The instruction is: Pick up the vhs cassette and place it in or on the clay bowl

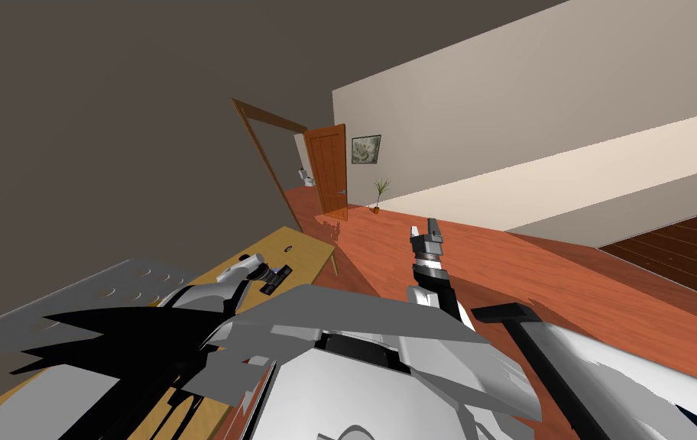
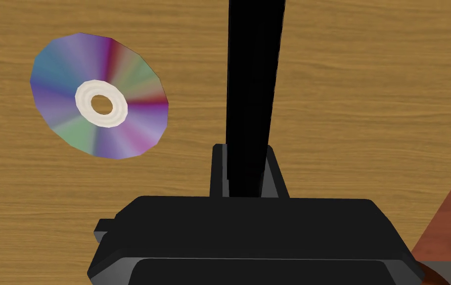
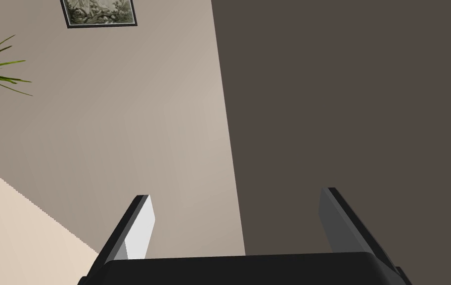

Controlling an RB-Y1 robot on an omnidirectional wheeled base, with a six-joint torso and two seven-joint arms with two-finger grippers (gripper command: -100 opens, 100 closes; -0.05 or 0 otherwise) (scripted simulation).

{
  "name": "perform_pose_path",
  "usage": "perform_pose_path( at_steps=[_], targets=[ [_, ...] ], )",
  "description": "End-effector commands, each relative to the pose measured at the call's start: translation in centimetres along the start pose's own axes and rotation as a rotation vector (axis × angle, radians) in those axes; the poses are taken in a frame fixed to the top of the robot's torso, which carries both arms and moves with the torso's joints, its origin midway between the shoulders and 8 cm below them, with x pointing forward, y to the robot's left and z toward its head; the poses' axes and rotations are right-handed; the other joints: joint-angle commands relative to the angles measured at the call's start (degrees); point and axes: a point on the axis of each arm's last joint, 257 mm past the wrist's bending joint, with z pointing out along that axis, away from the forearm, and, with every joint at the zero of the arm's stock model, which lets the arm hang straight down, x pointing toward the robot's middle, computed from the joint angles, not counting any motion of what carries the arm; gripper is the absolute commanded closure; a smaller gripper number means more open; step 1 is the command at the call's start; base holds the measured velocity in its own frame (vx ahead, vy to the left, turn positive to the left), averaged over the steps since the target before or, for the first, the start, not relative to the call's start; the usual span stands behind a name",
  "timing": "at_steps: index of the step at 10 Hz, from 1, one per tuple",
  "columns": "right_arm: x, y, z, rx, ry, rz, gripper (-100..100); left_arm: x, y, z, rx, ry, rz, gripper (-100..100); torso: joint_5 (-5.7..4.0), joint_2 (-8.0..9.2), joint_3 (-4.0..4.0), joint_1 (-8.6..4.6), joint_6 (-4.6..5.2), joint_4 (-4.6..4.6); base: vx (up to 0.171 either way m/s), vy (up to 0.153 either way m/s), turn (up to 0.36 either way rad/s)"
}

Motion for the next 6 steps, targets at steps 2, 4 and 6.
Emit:
perform_pose_path(
  at_steps=[2,4,6],
  targets=[
    [0.0,0.0,0.0,0.0,0.0,0.0,0,0.0,0.0,0.0,0.0,0.0,0.0,100,0.0,0.01,0.0,0.01,0.01,0.0,0.0,0.0,0.0],
    [0.0,0.0,0.0,0.0,0.0,0.0,0,0.0,0.0,0.0,0.0,0.0,0.0,0,0.0,0.0,0.0,0.02,0.01,0.0,0.0,0.0,0.0],
    [0.0,0.0,0.0,0.0,0.0,0.0,0,3.8,0.6,-0.2,-0.006,0.011,0.014,100,0.02,0.11,0.06,0.07,0.01,0.02,-0.068,0.02,0.103]
  ],
)
